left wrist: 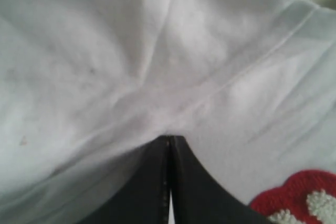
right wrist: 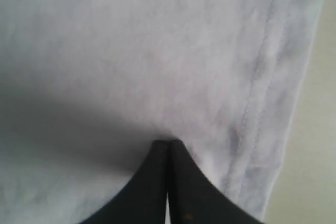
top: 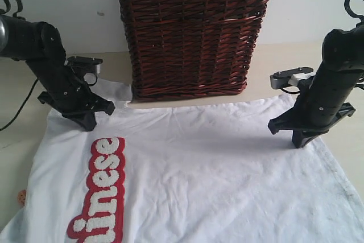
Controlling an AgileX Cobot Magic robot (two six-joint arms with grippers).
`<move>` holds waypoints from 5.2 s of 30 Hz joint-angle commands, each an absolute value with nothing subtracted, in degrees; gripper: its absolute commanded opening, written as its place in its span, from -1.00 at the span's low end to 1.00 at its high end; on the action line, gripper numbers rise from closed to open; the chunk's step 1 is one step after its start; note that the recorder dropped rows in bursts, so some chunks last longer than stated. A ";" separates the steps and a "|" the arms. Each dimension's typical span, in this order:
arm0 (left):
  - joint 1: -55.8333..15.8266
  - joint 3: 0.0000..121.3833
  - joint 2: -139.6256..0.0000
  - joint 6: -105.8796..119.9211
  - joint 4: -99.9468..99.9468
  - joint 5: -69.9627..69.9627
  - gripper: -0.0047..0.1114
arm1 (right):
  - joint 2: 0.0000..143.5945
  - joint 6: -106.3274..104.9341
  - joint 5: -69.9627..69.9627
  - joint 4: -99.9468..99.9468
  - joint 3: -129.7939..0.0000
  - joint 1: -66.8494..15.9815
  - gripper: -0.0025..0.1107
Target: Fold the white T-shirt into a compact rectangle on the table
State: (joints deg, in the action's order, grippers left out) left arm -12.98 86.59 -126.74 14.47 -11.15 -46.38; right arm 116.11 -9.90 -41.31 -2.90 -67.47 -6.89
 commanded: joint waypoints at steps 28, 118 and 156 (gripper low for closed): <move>-3.04 72.34 -105.52 11.56 -6.65 -49.37 -0.92 | 104.05 -10.93 -41.97 -5.41 -70.66 -6.65 -0.96; 0.05 54.90 -103.57 0.53 -4.37 -46.47 -0.17 | 104.05 -25.67 -44.79 -21.97 -70.66 -6.65 -0.96; 0.05 55.25 -103.63 3.87 -6.10 -46.60 -0.83 | 104.05 -25.79 -44.92 -21.97 -70.66 -6.65 -0.96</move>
State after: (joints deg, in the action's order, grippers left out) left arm 0.02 54.85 -103.43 -1.68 0.00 -46.33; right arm 104.67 -25.16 -45.03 -21.92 -70.46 -6.89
